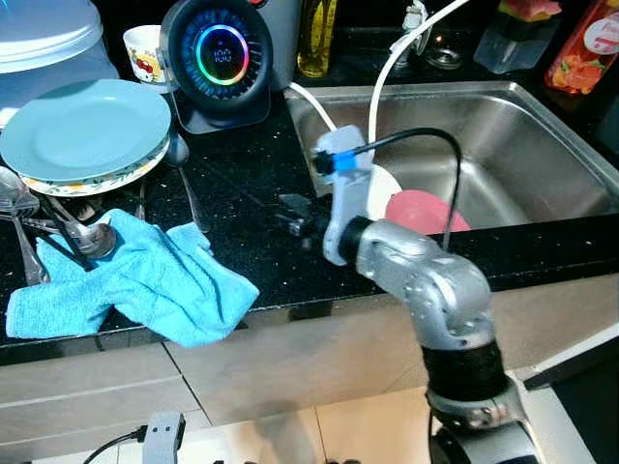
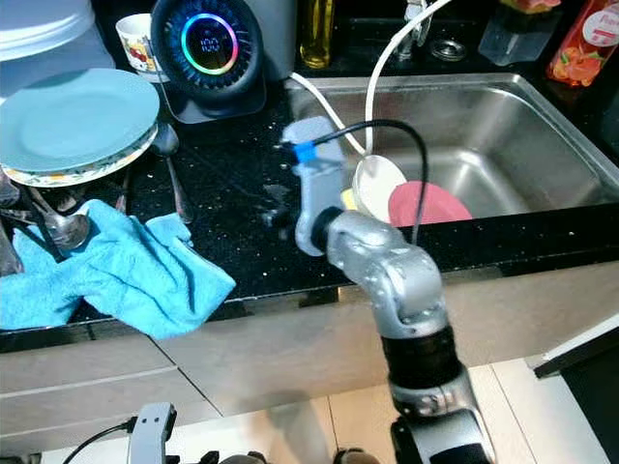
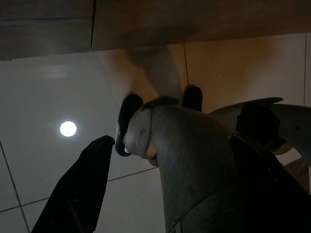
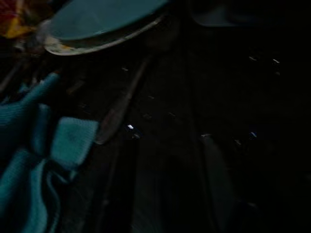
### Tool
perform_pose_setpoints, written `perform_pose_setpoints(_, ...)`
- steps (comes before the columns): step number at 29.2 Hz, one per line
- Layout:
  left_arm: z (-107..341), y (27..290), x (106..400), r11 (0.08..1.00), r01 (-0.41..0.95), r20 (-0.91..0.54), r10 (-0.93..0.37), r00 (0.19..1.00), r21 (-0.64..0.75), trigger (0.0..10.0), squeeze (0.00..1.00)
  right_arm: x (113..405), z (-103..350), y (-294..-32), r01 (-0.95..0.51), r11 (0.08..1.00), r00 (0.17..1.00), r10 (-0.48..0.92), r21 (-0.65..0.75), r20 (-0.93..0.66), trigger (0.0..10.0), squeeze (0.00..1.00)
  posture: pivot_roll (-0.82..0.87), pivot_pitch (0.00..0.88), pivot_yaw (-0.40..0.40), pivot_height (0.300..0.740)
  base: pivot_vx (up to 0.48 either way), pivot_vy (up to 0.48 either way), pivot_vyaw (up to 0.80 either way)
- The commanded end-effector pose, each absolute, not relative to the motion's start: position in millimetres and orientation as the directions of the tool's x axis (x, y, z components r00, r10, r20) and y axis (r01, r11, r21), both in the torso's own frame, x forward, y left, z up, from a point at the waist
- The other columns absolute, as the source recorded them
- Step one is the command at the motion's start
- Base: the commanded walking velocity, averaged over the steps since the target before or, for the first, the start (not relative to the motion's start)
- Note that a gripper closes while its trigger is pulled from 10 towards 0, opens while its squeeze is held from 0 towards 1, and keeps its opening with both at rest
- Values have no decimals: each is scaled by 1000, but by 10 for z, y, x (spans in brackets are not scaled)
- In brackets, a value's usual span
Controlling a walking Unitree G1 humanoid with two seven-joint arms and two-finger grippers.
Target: Kitchen organization
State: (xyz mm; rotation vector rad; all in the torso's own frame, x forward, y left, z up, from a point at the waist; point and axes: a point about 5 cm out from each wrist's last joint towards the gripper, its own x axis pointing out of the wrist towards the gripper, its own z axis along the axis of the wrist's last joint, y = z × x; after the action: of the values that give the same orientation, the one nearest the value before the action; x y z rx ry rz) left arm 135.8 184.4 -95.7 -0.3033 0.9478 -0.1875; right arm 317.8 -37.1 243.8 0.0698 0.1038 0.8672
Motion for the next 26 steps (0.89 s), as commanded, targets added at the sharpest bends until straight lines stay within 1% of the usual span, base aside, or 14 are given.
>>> perform_pose_setpoints(1, -1061, 1762, 1091, 934, 2, -818, -313, 482, -356, 10000, 0, 3275, 2422, -320, -770, 629, 625, 777, 103, -74, 10000, 1000, 94, 151, -67, 740, 0, 0, 0)
perform_pose_setpoints(7, -1070, 1752, 1056, 932, -12, -818, -310, 485, -361, 10000, 0, 3414, 2472, -265, -785, 615, 606, 787, 74, -115, 10000, 992, 105, 166, -77, 740, 0, 0, 0)
perform_pose_setpoints(8, -1073, 1754, 1042, 932, -13, -819, -311, 482, -361, 10000, 0, 3445, 2470, -255, -783, 617, 607, 785, 76, -126, 10000, 0, 102, 171, -78, 740, 0, 0, 0)
perform_pose_setpoints(13, -1084, 1757, 991, 932, -13, -824, -314, 473, -362, 10000, 0, 3529, 2470, -214, -789, 611, 597, 787, 65, -154, 10000, 0, 104, 177, -81, 740, 0, 0, 0)
perform_pose_setpoints(17, -1085, 1778, 974, 932, -22, -824, -308, 475, -361, 10000, 0, 3603, 2421, -198, -789, 609, 584, 784, 79, -208, 10000, 0, 113, 185, -87, 740, 0, 0, 0)
perform_pose_setpoints(19, -1085, 1786, 972, 932, -26, -824, -305, 477, -360, 10000, 0, 3611, 2366, -207, -798, 597, 564, 789, 84, -245, 10000, 0, 118, 190, -89, 740, 0, 0, 0)
perform_pose_setpoints(23, -1084, 1790, 972, 933, -28, -824, -303, 479, -360, 10000, 0, 3618, 2321, -221, -805, 588, 551, 790, 76, -268, 10000, 0, 117, 192, -89, 740, 0, 0, 0)
perform_pose_setpoints(25, -1082, 1790, 975, 932, -28, -822, -304, 481, -361, 10000, 0, 3635, 2296, -245, -798, 601, 565, 773, 48, -288, 10000, 0, 113, 192, -88, 740, 0, 0, 0)
perform_pose_setpoints(26, -1082, 1789, 977, 931, -30, -821, -304, 483, -363, 10000, 0, 3663, 2249, -294, -780, 625, 603, 728, -46, -325, 10000, 0, 110, 190, -89, 740, 0, 0, 0)
